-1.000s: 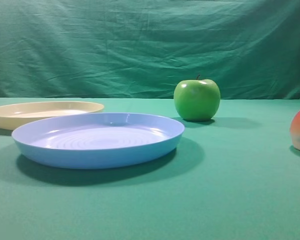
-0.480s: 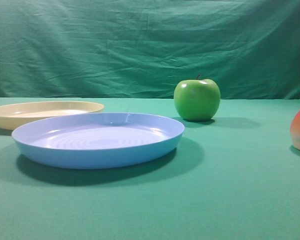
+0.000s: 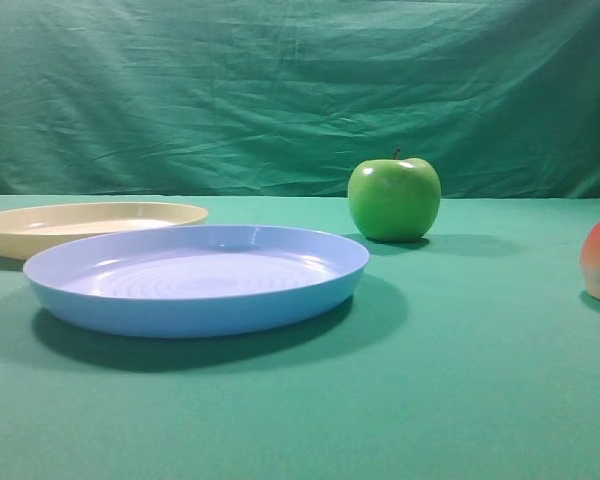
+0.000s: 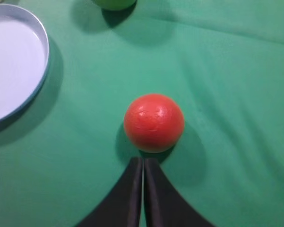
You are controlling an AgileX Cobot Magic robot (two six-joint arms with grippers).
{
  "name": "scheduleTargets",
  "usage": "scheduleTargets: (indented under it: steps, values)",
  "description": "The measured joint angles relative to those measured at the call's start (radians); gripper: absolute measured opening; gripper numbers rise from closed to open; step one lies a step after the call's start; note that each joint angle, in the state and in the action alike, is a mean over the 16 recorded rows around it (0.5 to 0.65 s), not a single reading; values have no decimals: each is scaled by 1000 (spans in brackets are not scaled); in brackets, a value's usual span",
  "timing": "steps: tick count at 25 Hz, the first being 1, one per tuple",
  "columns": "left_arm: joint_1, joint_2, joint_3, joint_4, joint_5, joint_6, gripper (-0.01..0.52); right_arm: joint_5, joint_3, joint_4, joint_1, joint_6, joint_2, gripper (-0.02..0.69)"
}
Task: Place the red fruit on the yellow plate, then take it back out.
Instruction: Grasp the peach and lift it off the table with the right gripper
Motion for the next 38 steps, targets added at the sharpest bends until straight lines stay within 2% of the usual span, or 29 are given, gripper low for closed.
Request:
scheduleTargets:
  steps: [6,8,11,24,31,38]
  values:
    - [0,0,0,0,0,0,0,-83,-2,40,12,-83,140,583]
    - [0,0,0,0,0,0,0,-120,-3,48,22,-97,188,623]
    - [0,0,0,0,0,0,0,-182,-4,53,40,-106,262,639]
    - [0,0,0,0,0,0,0,-394,-10,54,102,-121,504,592]
    - [0,0,0,0,0,0,0,-407,-26,54,104,-123,543,446]
    - [0,0,0,0,0,0,0,-293,-149,61,106,-123,542,279]
